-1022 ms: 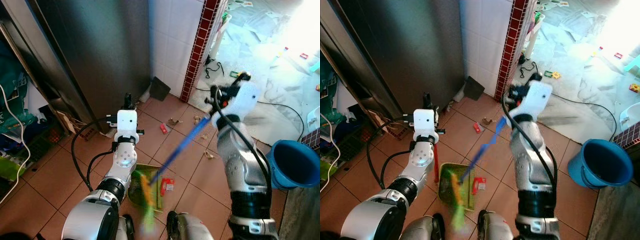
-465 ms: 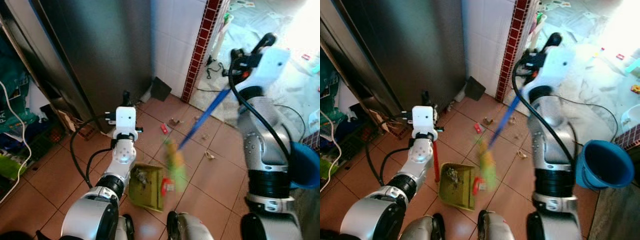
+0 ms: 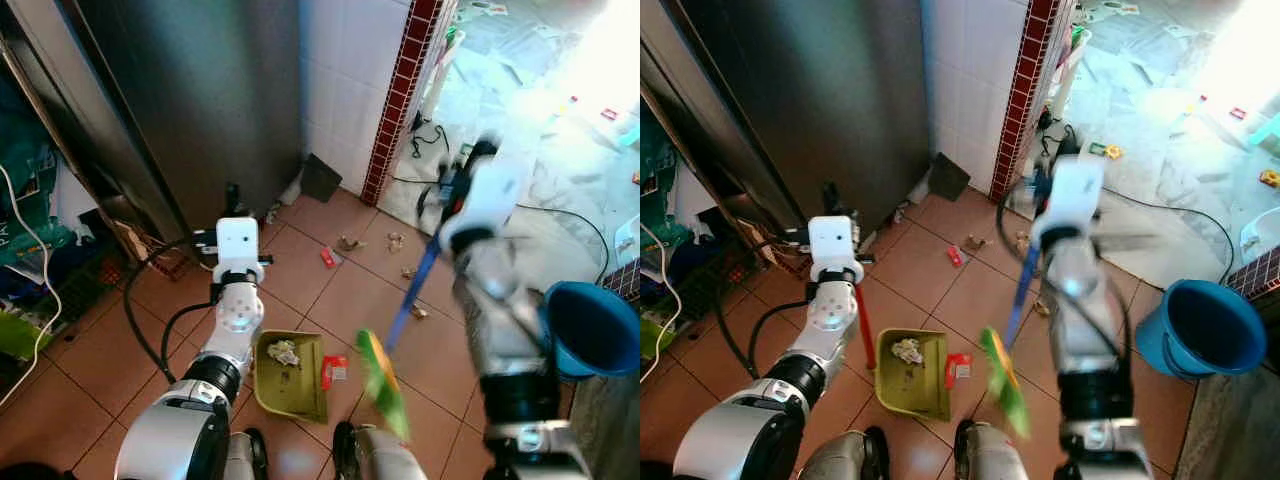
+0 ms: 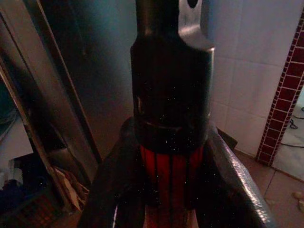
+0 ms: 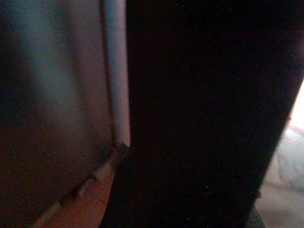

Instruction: Sweep floor

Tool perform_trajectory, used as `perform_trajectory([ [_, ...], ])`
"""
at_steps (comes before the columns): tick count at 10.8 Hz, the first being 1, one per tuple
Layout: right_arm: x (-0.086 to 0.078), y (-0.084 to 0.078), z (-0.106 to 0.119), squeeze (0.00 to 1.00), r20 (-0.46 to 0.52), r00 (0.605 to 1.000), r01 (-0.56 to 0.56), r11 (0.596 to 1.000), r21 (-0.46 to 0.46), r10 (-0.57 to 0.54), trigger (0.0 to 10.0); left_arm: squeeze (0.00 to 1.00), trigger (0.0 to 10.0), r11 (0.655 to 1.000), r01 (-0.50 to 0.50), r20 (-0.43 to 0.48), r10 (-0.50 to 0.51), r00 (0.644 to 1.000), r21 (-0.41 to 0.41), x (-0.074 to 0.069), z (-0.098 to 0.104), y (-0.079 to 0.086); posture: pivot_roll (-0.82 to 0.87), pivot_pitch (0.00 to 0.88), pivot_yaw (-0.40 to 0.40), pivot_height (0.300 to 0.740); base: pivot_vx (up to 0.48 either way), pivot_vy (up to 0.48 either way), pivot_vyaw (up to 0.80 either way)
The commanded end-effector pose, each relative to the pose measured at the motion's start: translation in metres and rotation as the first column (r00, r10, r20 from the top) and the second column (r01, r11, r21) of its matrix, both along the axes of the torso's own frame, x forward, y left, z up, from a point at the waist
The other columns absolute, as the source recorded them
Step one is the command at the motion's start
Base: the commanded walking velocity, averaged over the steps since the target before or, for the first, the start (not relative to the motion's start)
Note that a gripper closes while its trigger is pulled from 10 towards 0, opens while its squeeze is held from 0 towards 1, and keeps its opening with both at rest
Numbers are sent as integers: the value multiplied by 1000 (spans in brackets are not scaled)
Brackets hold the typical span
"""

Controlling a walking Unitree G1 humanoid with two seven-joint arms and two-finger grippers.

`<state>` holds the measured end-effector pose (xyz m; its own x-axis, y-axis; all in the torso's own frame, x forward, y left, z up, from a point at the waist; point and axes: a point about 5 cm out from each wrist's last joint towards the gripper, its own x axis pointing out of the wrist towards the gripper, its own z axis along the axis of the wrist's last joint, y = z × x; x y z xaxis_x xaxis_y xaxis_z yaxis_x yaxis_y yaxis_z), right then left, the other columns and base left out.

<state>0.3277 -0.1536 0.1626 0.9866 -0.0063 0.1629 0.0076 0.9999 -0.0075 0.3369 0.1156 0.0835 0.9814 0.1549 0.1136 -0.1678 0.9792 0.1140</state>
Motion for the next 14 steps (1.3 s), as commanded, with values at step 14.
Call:
perform_trajectory([
  [14,18,-6,48,0,175,985,-30,994,102,12,10000,0,10000,997,53,-82,-49,995,53,-5,-13,3,-132,79,7,740,0,0,0],
])
